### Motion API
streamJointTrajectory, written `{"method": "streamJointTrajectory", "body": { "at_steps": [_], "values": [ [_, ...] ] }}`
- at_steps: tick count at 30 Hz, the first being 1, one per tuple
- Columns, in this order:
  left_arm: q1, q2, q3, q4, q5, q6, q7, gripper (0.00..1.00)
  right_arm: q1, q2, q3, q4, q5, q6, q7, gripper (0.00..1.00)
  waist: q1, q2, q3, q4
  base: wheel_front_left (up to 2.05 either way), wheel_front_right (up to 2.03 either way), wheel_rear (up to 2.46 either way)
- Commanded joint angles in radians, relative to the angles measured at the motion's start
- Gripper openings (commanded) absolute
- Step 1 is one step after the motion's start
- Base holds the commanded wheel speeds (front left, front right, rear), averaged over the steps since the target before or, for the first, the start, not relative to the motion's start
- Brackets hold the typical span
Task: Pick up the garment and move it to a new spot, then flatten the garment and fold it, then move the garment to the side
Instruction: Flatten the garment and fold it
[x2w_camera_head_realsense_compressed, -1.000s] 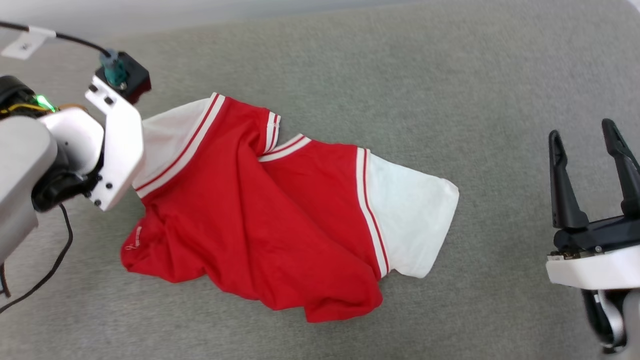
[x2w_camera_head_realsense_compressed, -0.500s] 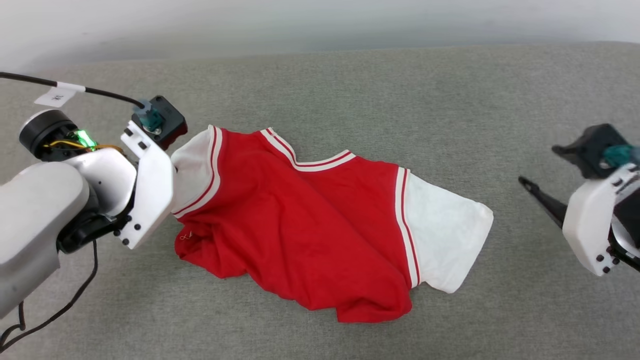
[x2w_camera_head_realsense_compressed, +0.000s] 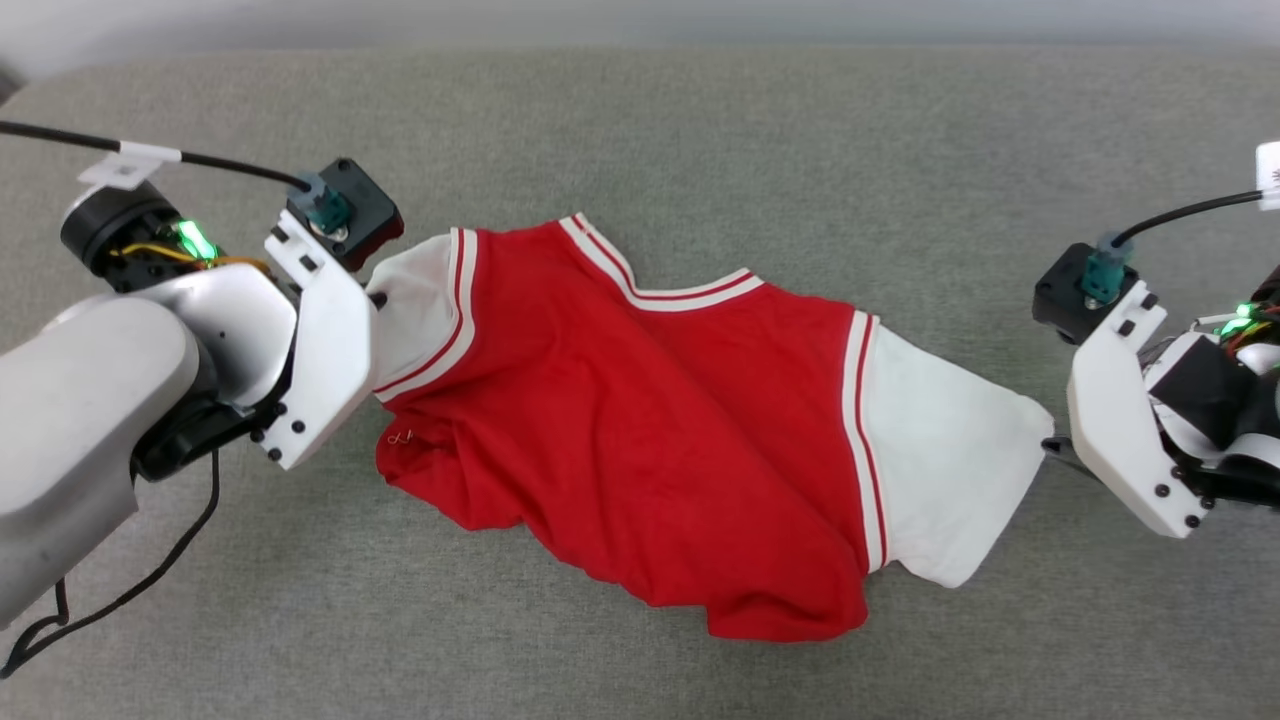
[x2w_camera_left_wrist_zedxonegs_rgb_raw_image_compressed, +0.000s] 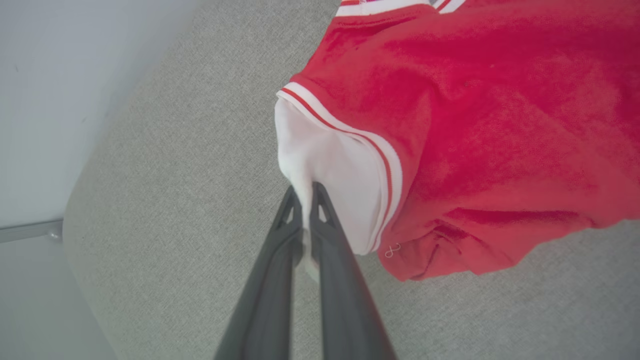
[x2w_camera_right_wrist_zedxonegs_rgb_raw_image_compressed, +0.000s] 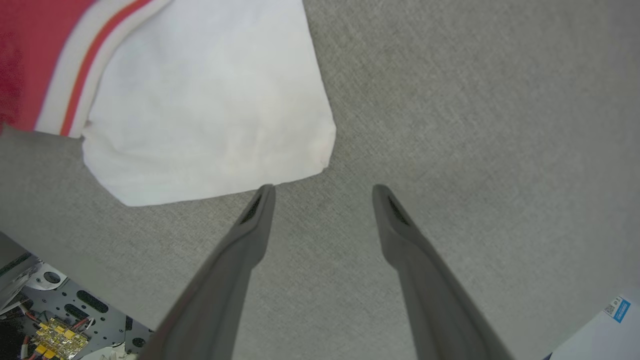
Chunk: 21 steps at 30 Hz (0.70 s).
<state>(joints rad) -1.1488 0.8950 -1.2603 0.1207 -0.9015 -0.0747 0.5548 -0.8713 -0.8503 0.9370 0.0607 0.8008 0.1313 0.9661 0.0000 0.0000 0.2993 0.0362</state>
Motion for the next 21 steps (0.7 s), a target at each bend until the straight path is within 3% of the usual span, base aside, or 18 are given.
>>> {"method": "streamJointTrajectory", "body": {
  "at_steps": [1, 12, 13, 14, 15, 21],
  "values": [
    [-0.015, -0.007, 0.005, -0.002, 0.004, 0.003, -0.004, 0.00, -0.015, 0.016, 0.011, 0.024, 0.009, -0.001, -0.008, 1.00, 0.0000, 0.0000, 0.027, 0.016, 0.00, 0.00, 0.00],
    [-0.046, -0.032, 0.013, 0.025, 0.020, -0.006, -0.032, 0.00, -0.001, 0.062, 0.200, 0.135, 0.075, -0.001, -0.104, 1.00, 0.0000, 0.0000, 0.098, 0.046, 0.00, 0.00, 0.00],
    [-0.045, -0.033, 0.012, 0.029, 0.020, -0.008, -0.034, 0.00, -0.005, 0.065, 0.210, 0.138, 0.073, -0.001, -0.123, 0.75, 0.0000, 0.0000, 0.098, 0.045, 0.00, 0.00, 0.00],
    [-0.042, -0.034, 0.012, 0.034, 0.019, -0.009, -0.036, 0.00, -0.012, 0.068, 0.219, 0.144, 0.070, -0.001, -0.144, 0.04, 0.0000, 0.0000, 0.095, 0.043, 0.00, 0.00, 0.00],
    [-0.035, -0.036, 0.011, 0.041, 0.016, -0.010, -0.037, 0.00, -0.020, 0.070, 0.230, 0.151, 0.069, -0.001, -0.159, 0.00, 0.0000, 0.0000, 0.088, 0.041, 0.00, 0.00, 0.00],
    [0.011, -0.036, 0.005, 0.083, 0.009, -0.018, -0.078, 0.00, -0.087, 0.063, 0.254, 0.157, 0.054, -0.001, -0.317, 0.00, 0.0000, 0.0000, 0.005, 0.017, 0.00, 0.00, 0.00]
  ]
}}
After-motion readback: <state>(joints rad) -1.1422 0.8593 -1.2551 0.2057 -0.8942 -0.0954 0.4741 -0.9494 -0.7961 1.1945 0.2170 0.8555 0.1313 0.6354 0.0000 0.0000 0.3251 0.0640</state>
